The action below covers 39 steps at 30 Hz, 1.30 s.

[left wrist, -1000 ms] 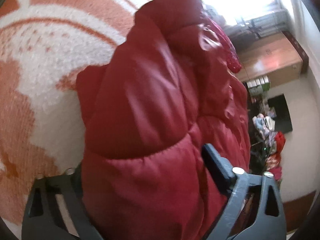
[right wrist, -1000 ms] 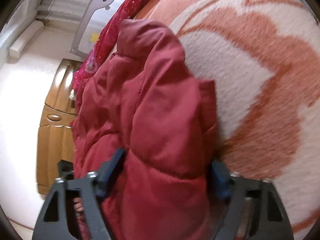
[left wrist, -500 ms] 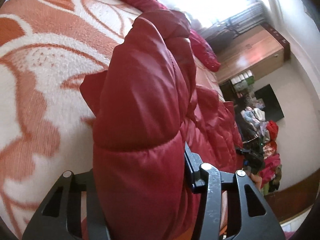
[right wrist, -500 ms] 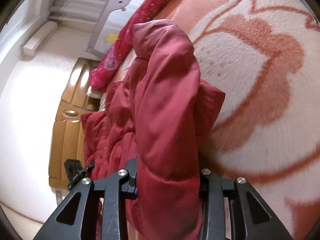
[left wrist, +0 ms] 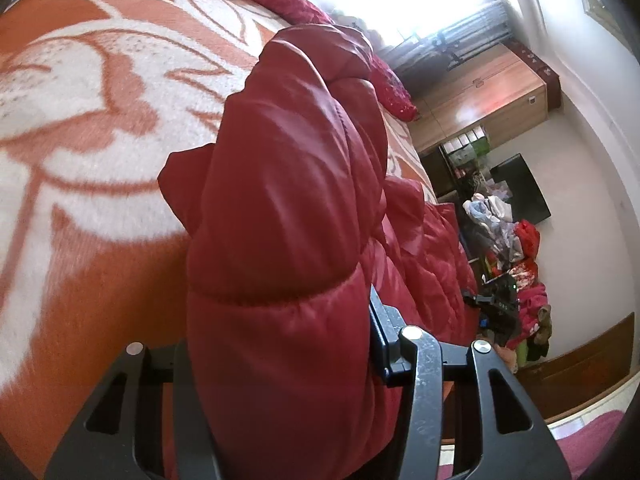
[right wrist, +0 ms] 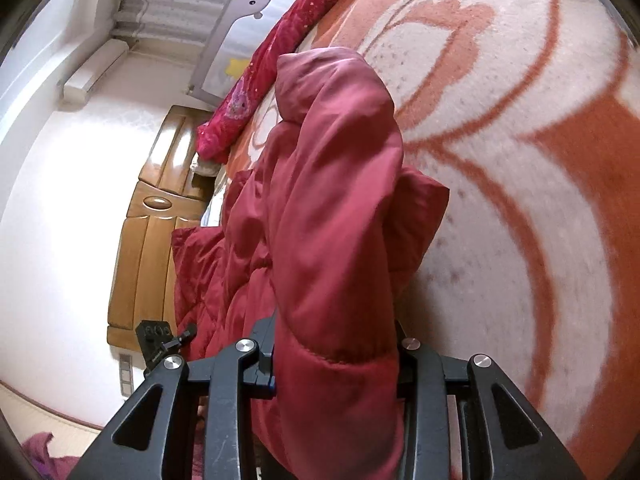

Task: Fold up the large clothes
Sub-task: 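Fold the held hem end over toward the collar with both grippers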

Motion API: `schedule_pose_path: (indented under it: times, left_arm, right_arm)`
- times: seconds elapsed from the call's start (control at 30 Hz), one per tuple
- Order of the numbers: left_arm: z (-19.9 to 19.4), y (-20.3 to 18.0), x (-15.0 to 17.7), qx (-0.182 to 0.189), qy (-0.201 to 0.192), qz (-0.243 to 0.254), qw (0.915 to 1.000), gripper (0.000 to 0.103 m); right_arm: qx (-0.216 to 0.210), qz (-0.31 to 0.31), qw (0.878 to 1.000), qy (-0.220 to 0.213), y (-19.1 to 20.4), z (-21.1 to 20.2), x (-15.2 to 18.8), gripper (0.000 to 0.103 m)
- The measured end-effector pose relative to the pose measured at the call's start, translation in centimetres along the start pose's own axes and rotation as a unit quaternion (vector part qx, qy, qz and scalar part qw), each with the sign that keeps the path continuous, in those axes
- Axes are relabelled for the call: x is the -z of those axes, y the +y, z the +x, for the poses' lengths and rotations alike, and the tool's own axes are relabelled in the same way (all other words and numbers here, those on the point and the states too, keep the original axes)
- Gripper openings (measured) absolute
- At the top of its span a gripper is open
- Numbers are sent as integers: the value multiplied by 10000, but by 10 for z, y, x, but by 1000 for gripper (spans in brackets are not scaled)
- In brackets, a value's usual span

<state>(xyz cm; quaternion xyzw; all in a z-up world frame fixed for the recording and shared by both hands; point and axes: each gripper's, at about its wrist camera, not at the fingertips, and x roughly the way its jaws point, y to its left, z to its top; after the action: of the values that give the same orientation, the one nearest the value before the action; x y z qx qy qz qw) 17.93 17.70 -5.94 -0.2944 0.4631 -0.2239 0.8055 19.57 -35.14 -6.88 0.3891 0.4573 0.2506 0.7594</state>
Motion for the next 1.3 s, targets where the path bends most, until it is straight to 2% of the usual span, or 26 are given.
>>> schedule_pose_path:
  times: [0.23, 0.33, 0.4, 0.57, 0.73, 0.9, 1.03, 1.3]
  left_arm:
    - [6, 20, 11, -253, -22, -126, 9996, 48]
    - [11, 29, 17, -357, -18, -222, 9991, 50]
    - [12, 32, 23, -464, -77, -188, 9987, 56]
    - [19, 32, 28, -879, -157, -160, 9959, 69]
    - [21, 28, 29, -1145, -196, -109, 9932, 70]
    - [24, 28, 29, -1379, -224, -176, 9900, 78]
    - [16, 18, 33, -1630, -402, -55, 9858, 78]
    - [-22, -5, 40, -2101, -1021, 136, 9722, 78]
  right_arm:
    - [430, -104, 9988, -187, -10, 4, 10, 36]
    - [545, -30, 9982, -261, -26, 1, 21, 40]
    - [585, 1, 9977, -342, -33, 3, 22, 46]
    - [694, -36, 9964, -487, -39, 2, 28, 52]
    - [924, -50, 9938, -611, -33, 1, 33, 52]
    - [1152, -38, 9906, -740, -29, 5, 35, 59]
    - [1389, -127, 9866, -851, -22, 5, 39, 63]
    - [1706, -252, 9803, -966, -13, 3, 43, 69]
